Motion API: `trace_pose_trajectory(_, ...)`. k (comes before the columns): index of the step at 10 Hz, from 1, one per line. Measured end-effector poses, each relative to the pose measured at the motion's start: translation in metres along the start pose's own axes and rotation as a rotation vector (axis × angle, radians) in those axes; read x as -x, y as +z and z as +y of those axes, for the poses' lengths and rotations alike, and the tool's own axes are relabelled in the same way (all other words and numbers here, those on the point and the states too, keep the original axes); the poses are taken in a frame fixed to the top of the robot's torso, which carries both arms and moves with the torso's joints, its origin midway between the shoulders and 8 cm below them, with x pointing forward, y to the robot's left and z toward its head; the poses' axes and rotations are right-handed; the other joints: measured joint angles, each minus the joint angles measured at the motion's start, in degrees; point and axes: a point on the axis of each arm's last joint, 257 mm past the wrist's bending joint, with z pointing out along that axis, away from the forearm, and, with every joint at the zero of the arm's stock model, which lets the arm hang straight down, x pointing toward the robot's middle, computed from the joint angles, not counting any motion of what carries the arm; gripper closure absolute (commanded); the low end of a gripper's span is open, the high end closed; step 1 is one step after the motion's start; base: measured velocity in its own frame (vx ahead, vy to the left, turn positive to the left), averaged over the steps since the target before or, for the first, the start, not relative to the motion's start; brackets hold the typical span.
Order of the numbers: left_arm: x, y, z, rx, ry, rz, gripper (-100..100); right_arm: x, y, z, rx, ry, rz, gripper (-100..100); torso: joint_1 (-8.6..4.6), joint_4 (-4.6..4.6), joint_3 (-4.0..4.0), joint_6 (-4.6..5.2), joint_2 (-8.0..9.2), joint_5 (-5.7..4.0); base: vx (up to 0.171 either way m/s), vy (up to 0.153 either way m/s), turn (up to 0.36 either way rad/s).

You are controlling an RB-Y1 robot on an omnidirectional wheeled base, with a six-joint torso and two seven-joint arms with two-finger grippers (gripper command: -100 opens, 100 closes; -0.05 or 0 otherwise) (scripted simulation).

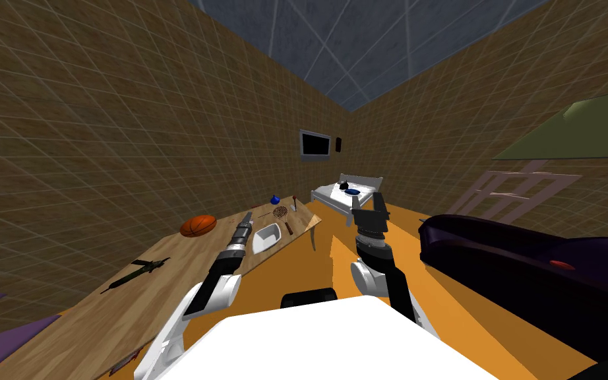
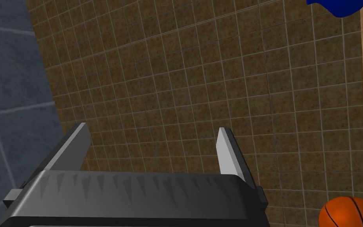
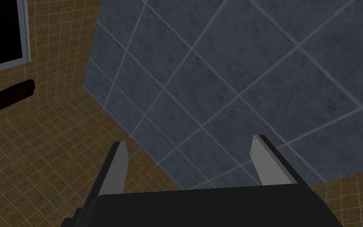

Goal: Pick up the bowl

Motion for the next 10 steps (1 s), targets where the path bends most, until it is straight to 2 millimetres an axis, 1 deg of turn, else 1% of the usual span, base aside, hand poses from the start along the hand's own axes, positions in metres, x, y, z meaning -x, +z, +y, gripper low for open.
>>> trace_pose_trajectory(1, 0.0, 0.002, 0.01, 0.029, -0.006, 0.004, -100, 0.0, 0.0, 0.0, 0.0, 0.0, 0.0, 0, -0.1, 0.0, 0.0, 0.0, 0.01, -0.01, 0.0, -0.089, 0.01)
trace_pose_trajectory(3, -0.002, 0.007, 0.025, 0.078, -0.018, 0.011, -100, 0.0, 0.0, 0.0, 0.0, 0.0, 0.0, 0, -0.05, -0.02, -0.05, 0.0, -0.09, -0.01, 0.022, -0.087, 0.008)
trace_pose_trajectory(10, -0.005, 0.011, 0.082, 0.272, -0.067, 0.029, -100, 0.0, 0.0, 0.0, 0.0, 0.0, 0.0, 0, 0.03, -0.01, -0.01, -0.01, -0.03, 0.0, 0.007, -0.085, 0.02)
